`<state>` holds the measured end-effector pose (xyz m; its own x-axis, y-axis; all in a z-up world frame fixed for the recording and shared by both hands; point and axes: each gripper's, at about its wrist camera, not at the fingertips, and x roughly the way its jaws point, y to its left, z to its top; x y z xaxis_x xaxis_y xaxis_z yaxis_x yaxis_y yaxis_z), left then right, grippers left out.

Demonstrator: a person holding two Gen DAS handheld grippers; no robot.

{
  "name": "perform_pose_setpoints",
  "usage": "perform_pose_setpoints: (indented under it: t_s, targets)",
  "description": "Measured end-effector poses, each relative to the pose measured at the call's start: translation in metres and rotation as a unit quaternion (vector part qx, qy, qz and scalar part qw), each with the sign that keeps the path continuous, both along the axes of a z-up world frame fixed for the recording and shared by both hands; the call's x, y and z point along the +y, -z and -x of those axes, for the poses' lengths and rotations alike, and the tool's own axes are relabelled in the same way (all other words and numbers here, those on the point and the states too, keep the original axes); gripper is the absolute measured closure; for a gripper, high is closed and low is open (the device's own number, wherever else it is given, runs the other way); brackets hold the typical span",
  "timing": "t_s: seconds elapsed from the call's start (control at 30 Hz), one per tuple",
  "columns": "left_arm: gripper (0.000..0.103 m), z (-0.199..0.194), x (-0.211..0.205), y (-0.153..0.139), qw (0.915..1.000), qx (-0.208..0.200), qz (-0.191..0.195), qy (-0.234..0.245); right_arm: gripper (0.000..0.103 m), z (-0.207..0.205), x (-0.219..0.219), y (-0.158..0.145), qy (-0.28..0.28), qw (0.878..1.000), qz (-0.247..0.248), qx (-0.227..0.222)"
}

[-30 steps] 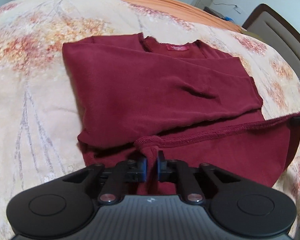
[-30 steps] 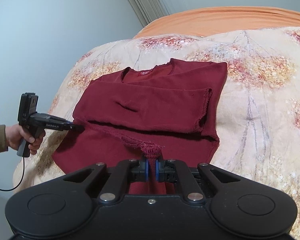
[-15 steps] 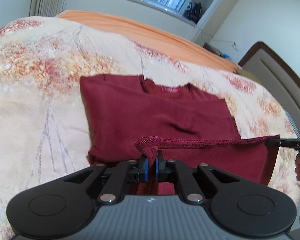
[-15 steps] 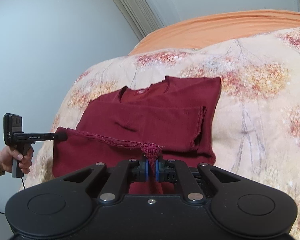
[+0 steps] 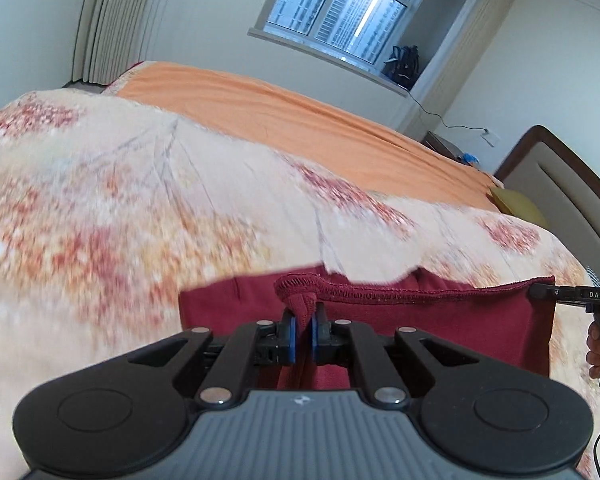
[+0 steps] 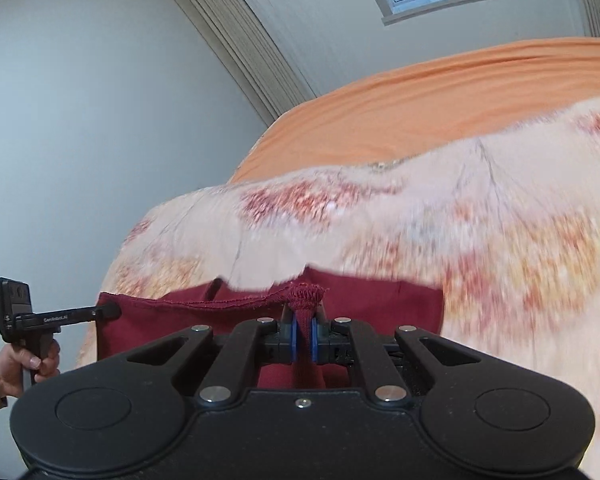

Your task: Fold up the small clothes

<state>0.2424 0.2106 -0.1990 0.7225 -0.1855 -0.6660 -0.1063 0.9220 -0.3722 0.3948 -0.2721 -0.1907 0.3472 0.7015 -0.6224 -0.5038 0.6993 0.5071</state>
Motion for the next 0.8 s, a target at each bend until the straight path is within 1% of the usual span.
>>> perform_pose_setpoints:
  t_s: [0.17, 0.33, 0.47, 0.53, 0.8]
  targets:
    - [0.096, -0.037, 0.012, 0.013, 0.9999, 0.001, -0.009, -0.01, 0.097, -0.042, 0.021, 0.02, 0.001, 1.0, 0.025, 0.0]
    - [0.096, -0.064, 0.011, 0.032, 0.9995, 0.017, -0.025, -0.004, 0.097, -0.07, 0.032, 0.05, 0.017, 0.998, 0.052, 0.021]
    - [0.096, -0.074, 0.015, 0.049, 0.9993, 0.03, -0.018, -0.013, 0.097, -0.078, 0.038, 0.068, 0.024, 0.997, 0.066, 0.036]
    - [0.096, -0.077, 0.015, 0.055, 0.999, 0.037, -0.021, -0.013, 0.097, -0.08, 0.039, 0.075, 0.029, 0.996, 0.07, 0.044]
    - [0.094, -0.08, 0.015, 0.068, 0.9983, 0.051, -0.022, -0.018, 0.096, -0.084, 0.04, 0.087, 0.031, 0.995, 0.079, 0.049]
